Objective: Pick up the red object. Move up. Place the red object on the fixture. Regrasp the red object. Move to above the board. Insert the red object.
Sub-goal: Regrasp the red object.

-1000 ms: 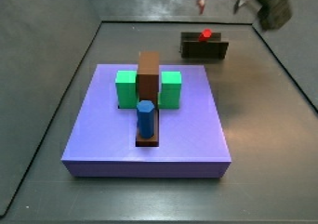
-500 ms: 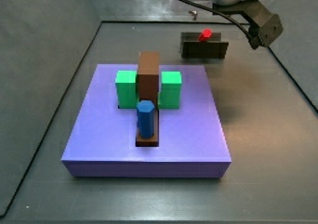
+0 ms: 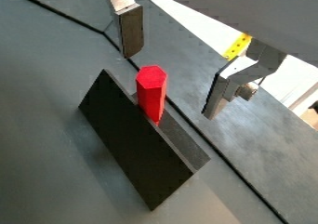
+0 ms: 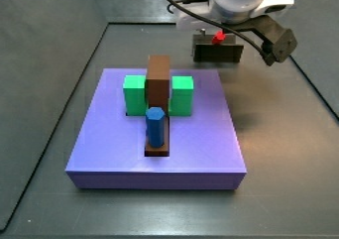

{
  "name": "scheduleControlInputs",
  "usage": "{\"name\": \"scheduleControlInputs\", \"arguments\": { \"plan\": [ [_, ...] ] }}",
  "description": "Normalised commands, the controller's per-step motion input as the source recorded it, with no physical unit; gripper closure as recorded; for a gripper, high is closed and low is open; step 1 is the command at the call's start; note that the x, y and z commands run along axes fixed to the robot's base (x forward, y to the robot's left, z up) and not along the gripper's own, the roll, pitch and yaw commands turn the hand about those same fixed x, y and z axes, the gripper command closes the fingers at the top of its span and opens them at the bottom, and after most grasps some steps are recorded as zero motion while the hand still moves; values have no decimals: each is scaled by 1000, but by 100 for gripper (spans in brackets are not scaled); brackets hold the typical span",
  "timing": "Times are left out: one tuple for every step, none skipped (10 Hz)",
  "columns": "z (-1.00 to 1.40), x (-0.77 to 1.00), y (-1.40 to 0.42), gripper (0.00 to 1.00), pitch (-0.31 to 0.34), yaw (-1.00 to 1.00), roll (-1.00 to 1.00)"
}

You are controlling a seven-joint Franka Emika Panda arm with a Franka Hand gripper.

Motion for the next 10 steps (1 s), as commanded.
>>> {"name": "scheduleControlInputs", "arguments": {
  "plan": [
    [-151, 240, -3, 0, 20, 403, 0],
    [-251, 251, 0, 0, 0, 480, 0],
    [-300, 46, -249, 0, 0, 297, 77],
    [-271, 0, -249, 0, 0, 126, 117],
    [-254, -29, -183, 0, 0, 40, 251],
    [-129, 0, -111, 0, 74, 0, 283],
    [-46, 0, -3, 0, 134, 0, 254],
    [0, 94, 0, 0, 240, 0, 163],
    [89, 197, 0, 0, 411, 0, 114],
    [0, 123, 0, 0, 329, 0, 143]
  ]
}}
